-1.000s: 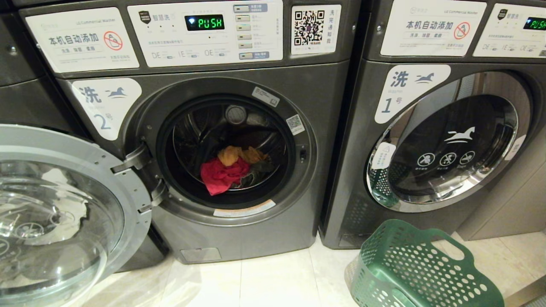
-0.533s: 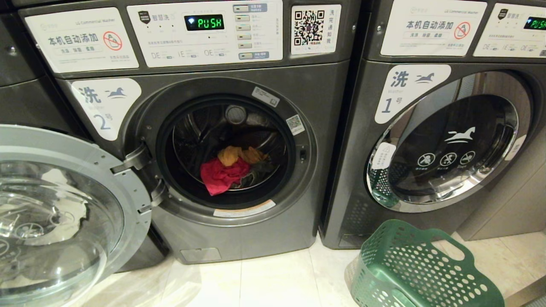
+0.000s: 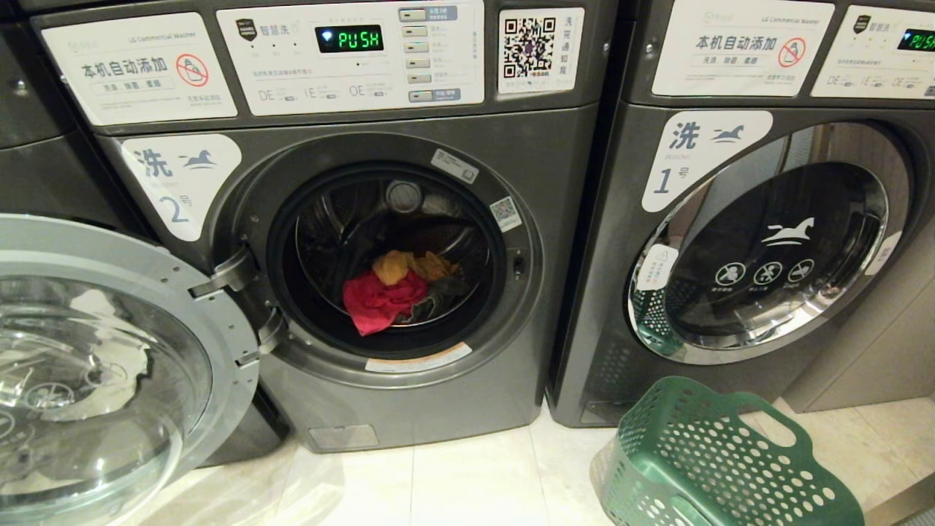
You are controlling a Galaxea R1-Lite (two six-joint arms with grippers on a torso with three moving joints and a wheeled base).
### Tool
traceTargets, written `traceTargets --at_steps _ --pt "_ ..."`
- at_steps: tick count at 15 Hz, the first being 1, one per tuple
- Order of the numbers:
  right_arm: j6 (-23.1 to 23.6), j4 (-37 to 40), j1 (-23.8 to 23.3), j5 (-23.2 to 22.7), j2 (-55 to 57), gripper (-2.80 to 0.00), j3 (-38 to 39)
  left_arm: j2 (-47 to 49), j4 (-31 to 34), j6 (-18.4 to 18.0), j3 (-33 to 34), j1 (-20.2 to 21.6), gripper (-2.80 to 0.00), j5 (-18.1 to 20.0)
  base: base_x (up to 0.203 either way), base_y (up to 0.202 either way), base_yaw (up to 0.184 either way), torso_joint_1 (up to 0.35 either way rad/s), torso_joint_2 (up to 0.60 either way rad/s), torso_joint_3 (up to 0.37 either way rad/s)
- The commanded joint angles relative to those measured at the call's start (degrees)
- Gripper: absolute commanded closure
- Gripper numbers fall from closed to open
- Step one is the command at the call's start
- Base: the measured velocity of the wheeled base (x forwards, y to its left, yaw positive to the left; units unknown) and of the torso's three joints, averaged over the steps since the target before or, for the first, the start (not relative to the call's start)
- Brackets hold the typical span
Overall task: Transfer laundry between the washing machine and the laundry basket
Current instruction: Pick up the clothes basket and put it beside the washing machine
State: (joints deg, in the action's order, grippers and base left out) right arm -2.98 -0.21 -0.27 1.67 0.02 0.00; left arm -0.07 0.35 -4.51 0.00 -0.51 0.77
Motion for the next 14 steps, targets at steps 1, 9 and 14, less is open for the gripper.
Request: traceTargets --at_steps 1,9,14 --pt "-0.01 -0.06 0.0 0.0 0.06 0.0 0.0 0.07 0.0 0.12 0.0 -0.02 0.0 -0.06 0.0 0.0 0.0 0.0 0.0 0.0" --pt "-0.09 -0.06 0.0 0.0 0.06 0.0 0.0 0.07 -0.06 0.12 0.0 -0.02 0.0 -0.06 0.0 0.0 0.0 0.0 0.0 0.0" --pt "-0.09 -0.06 0.0 0.0 0.06 0.0 0.0 0.07 -0.08 0.12 0.0 0.07 0.0 -0.06 0.0 0.0 0.0 0.0 0.0 0.0"
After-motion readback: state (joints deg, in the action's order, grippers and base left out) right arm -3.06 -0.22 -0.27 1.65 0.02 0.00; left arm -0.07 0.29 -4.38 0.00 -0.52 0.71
